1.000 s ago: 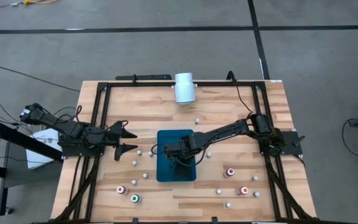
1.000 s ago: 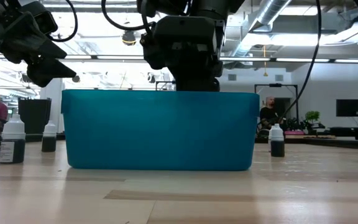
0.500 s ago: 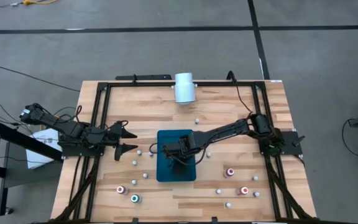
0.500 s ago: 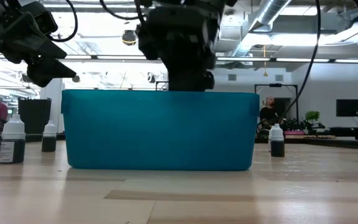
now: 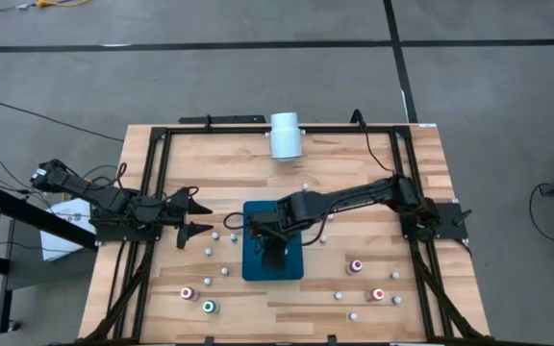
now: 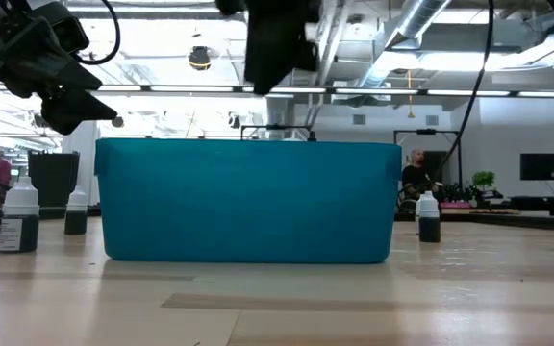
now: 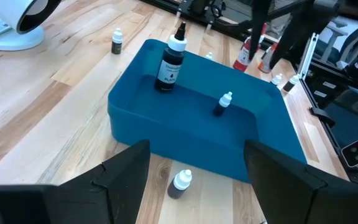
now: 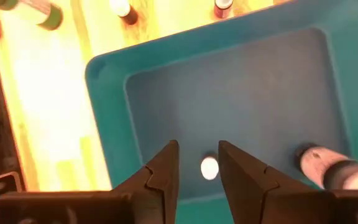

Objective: Pick & Place food coloring
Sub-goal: Put the small green food coloring bottle into the blue bin

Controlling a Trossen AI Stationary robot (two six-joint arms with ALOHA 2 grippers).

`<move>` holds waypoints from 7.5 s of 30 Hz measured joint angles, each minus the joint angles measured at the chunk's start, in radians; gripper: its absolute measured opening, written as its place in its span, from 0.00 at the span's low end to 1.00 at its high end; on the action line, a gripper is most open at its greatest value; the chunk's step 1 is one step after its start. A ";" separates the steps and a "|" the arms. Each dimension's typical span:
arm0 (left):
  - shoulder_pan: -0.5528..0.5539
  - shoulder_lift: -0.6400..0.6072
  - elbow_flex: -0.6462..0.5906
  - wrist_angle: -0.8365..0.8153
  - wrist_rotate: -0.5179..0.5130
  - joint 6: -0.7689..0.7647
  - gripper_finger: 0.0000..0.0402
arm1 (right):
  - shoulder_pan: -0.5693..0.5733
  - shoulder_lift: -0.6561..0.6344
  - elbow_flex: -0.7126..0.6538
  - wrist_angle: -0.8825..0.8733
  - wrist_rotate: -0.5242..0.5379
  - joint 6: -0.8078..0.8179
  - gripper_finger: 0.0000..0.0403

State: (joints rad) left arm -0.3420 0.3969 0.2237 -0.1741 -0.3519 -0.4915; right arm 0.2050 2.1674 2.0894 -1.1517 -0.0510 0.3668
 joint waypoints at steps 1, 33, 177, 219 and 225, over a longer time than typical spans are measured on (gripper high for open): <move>0.000 0.000 0.000 0.000 0.000 0.000 0.63 | 0.000 0.000 0.023 -0.029 -0.001 0.000 0.26; 0.000 0.000 0.000 0.009 0.003 -0.007 0.63 | 0.052 -0.126 0.261 -0.419 0.446 0.205 0.25; 0.000 0.000 0.000 -0.023 -0.023 -0.168 0.63 | -0.489 -0.208 -0.577 0.163 0.034 -0.090 0.32; 0.000 0.000 0.000 -0.022 -0.025 -0.176 0.63 | -0.491 -0.098 -0.579 0.174 0.024 -0.140 0.46; 0.000 0.000 0.000 -0.022 -0.025 -0.179 0.63 | -0.496 -0.084 -0.579 0.194 0.025 -0.143 0.47</move>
State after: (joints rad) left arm -0.3420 0.3969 0.2234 -0.1962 -0.3767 -0.6708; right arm -0.2905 2.0834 1.5108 -0.9575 -0.0264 0.2233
